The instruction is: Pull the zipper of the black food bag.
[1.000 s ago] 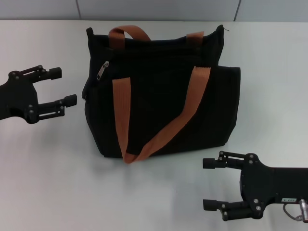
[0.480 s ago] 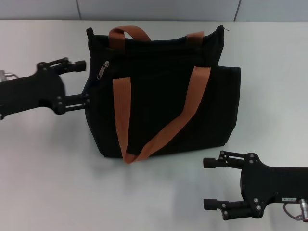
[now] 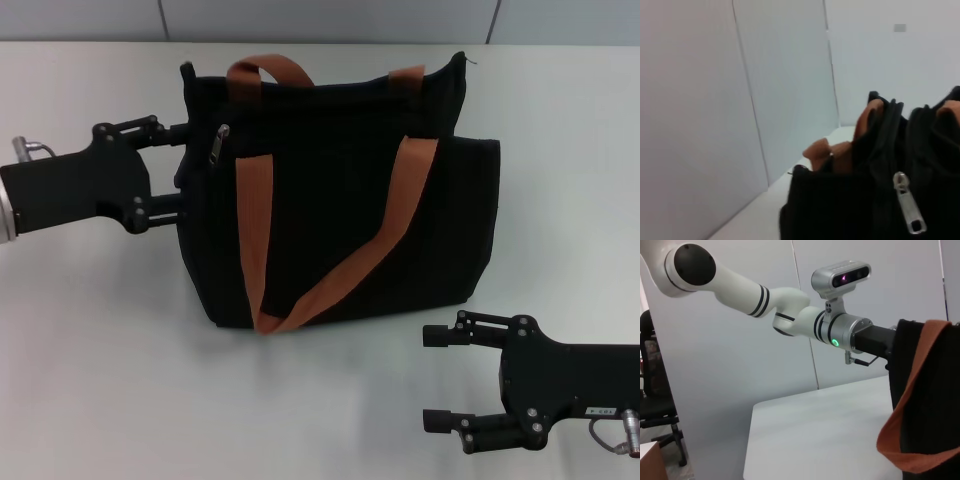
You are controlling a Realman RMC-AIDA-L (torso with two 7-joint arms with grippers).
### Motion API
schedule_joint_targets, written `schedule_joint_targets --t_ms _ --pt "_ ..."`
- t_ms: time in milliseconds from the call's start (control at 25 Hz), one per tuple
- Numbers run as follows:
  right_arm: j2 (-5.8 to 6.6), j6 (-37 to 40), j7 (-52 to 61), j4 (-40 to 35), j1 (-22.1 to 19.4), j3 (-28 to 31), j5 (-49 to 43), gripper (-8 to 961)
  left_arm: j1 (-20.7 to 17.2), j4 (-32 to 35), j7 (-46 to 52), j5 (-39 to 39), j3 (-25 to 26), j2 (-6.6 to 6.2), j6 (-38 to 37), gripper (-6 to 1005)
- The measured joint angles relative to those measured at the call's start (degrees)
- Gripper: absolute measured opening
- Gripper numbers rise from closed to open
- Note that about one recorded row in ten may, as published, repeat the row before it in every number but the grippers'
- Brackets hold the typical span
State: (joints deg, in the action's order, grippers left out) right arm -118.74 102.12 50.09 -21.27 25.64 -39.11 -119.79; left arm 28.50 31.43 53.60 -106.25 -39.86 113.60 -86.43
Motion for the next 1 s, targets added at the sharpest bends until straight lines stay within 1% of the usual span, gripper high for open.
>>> schedule_joint_targets --t_ms 120,320,640,800,880,920,960,1000 --pt "0.00 -0.03 0.00 0.00 0.02 0.02 0.00 817 -0.45 0.09 -0.25 0.40 1.81 -0.02 -0.45 785" --pt "-0.04 -0.09 0.00 0.01 0.03 0.10 0.00 817 -0.65 0.19 -0.09 0.44 3.59 0.08 -1.69 588" --pt "-0.09 -0.09 0.00 0.01 0.03 0.08 0.00 817 -0.70 0.32 -0.21 0.48 3.83 0.11 -3.63 357" --pt "-0.16 0.26 0.01 0.01 0.03 0.09 0.19 817 -1.11 0.38 -0.64 0.81 4.09 0.12 -4.76 204" --pt "-0.29 3.08 0.75 0.15 0.19 0.32 1.95 817 -1.69 0.40 -1.71 1.90 5.54 0.30 -7.06 128" --pt "-0.29 3.08 0.75 0.15 0.19 0.32 1.95 817 -1.69 0.40 -1.71 1.90 5.54 0.30 -7.06 102" --pt "-0.33 4.36 1.92 0.17 0.38 0.42 3.38 817 -1.86 0.39 -2.09 2.22 6.01 0.38 -7.83 77" --pt "-0.35 6.72 5.59 0.18 0.83 0.43 6.85 817 -2.24 0.22 -3.03 2.68 6.62 0.66 -9.42 51"
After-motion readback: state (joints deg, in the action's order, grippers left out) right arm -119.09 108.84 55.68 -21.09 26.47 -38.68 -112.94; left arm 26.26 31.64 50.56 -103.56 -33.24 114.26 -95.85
